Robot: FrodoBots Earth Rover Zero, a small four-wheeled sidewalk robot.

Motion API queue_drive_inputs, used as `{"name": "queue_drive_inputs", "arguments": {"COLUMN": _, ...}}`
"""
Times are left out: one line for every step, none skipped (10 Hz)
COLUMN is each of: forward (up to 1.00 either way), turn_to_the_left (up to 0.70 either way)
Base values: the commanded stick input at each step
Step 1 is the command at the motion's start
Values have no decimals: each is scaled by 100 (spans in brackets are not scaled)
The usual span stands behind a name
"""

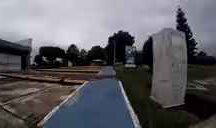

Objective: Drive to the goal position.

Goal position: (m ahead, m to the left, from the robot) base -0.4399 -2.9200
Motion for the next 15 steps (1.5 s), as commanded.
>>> {"name": "queue_drive_inputs", "arguments": {"forward": 0, "turn_to_the_left": 0}}
{"name": "queue_drive_inputs", "arguments": {"forward": 0, "turn_to_the_left": 0}}
{"name": "queue_drive_inputs", "arguments": {"forward": 0, "turn_to_the_left": 0}}
{"name": "queue_drive_inputs", "arguments": {"forward": 0, "turn_to_the_left": 0}}
{"name": "queue_drive_inputs", "arguments": {"forward": -17, "turn_to_the_left": 0}}
{"name": "queue_drive_inputs", "arguments": {"forward": -67, "turn_to_the_left": 0}}
{"name": "queue_drive_inputs", "arguments": {"forward": -70, "turn_to_the_left": 0}}
{"name": "queue_drive_inputs", "arguments": {"forward": -70, "turn_to_the_left": 0}}
{"name": "queue_drive_inputs", "arguments": {"forward": -70, "turn_to_the_left": 0}}
{"name": "queue_drive_inputs", "arguments": {"forward": -70, "turn_to_the_left": 0}}
{"name": "queue_drive_inputs", "arguments": {"forward": -30, "turn_to_the_left": 0}}
{"name": "queue_drive_inputs", "arguments": {"forward": 0, "turn_to_the_left": 0}}
{"name": "queue_drive_inputs", "arguments": {"forward": 0, "turn_to_the_left": 0}}
{"name": "queue_drive_inputs", "arguments": {"forward": 0, "turn_to_the_left": 0}}
{"name": "queue_drive_inputs", "arguments": {"forward": 0, "turn_to_the_left": 0}}
